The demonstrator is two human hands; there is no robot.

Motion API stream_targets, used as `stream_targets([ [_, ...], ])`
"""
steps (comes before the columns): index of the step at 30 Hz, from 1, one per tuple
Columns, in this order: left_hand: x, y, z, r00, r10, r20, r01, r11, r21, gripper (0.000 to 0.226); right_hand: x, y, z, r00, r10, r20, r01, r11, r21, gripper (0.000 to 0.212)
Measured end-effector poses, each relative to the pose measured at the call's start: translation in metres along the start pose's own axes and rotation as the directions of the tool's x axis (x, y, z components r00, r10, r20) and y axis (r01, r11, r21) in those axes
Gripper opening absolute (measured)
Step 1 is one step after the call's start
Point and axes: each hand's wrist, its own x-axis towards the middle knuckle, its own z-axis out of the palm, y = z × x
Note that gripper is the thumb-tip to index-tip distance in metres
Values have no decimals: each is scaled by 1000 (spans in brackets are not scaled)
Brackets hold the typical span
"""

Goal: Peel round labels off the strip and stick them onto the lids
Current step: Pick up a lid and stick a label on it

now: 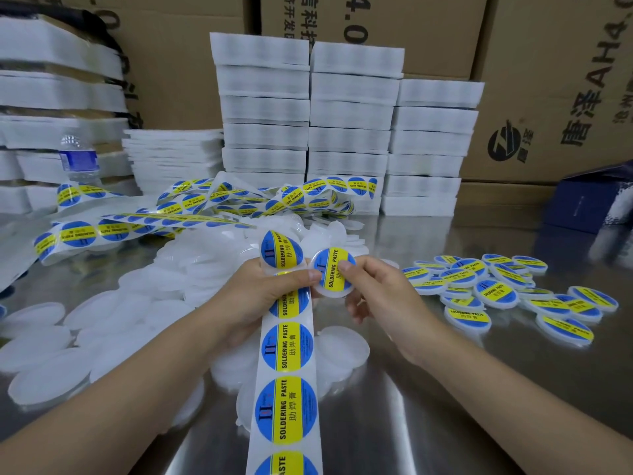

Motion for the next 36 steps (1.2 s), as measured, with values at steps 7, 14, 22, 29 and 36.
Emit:
stream_targets([
  [7, 7, 5, -1, 992, -92, -87, 77, 983, -164, 27, 22, 2, -41, 944, -152, -292, 61, 953, -298, 5],
  [14, 4, 9, -10, 997, -11, -76, -10, 960, -278, 35, 30, 21, -92, 839, -293, -458, -258, 528, -809, 26],
  [22, 9, 16, -18, 969, 8, -248, -89, 945, -316, 35, 30, 29, -110, 794, -136, -592, -574, 152, -805, 31],
  [29, 16, 19, -37, 686, 9, -728, -99, 992, -81, 17, 26, 12, -94, 858, -218, -465, -383, 331, -863, 29],
  [36, 23, 17, -62, 385, 9, -923, -176, 982, -64, 12, -14, -21, -16, 942, 33, 333, 79, 945, -317, 38],
])
